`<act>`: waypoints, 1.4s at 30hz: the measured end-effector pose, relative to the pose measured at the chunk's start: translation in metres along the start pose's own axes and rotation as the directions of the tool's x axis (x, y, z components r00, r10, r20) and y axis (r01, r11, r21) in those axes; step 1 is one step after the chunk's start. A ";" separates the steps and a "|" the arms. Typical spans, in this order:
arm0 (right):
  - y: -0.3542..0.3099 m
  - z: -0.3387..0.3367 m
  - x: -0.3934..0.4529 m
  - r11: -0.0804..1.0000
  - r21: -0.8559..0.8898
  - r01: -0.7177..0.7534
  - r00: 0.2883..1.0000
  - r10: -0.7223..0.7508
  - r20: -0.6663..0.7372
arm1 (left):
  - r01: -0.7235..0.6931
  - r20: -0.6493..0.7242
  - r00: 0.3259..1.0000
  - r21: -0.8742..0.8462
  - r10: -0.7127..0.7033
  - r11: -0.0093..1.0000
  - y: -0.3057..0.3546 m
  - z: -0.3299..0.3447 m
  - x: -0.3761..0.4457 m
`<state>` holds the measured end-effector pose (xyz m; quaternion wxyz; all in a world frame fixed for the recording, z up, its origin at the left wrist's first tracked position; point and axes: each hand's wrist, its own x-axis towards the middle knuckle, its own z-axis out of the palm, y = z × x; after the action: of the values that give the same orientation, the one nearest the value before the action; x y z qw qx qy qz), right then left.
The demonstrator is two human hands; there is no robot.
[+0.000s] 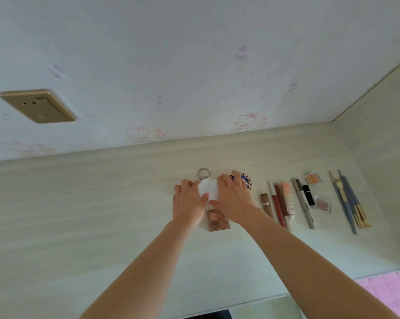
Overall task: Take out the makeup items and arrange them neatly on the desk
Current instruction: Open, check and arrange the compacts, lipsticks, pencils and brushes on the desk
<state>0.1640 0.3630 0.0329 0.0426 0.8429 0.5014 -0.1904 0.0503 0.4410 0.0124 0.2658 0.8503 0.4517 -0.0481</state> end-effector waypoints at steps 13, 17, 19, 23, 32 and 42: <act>-0.004 0.003 -0.007 0.980 0.195 0.030 0.999 -0.025 -0.027 | 0.071 -0.053 0.994 -0.394 -0.100 0.916 -0.001 0.016 -0.005; -0.009 0.004 -0.007 0.953 0.299 0.058 0.997 -0.042 -0.061 | 0.089 -0.080 0.984 -0.554 -0.159 0.828 0.002 0.007 -0.013; -0.012 0.002 -0.006 0.933 0.356 0.060 0.994 -0.021 -0.111 | 0.117 -0.054 0.981 -0.614 -0.189 0.781 -0.002 0.003 -0.016; -0.020 -0.014 -0.008 0.903 0.409 0.131 0.981 -0.060 -0.184 | 0.143 -0.024 0.974 -0.704 -0.224 0.696 -0.015 -0.007 -0.022; -0.071 -0.036 -0.014 0.717 0.680 0.155 0.983 -0.040 -0.182 | 0.077 -0.008 0.987 -0.852 -0.161 0.518 -0.068 -0.071 -0.047; -0.139 -0.021 0.013 0.539 0.838 0.086 0.990 0.051 -0.135 | -0.011 -0.002 1.000 -0.883 0.019 0.469 -0.145 -0.091 -0.049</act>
<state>0.0559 0.4483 0.0641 -0.4051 0.7660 0.3584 -0.3473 -0.1077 0.5153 0.0470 0.6680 0.5958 0.4033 0.1902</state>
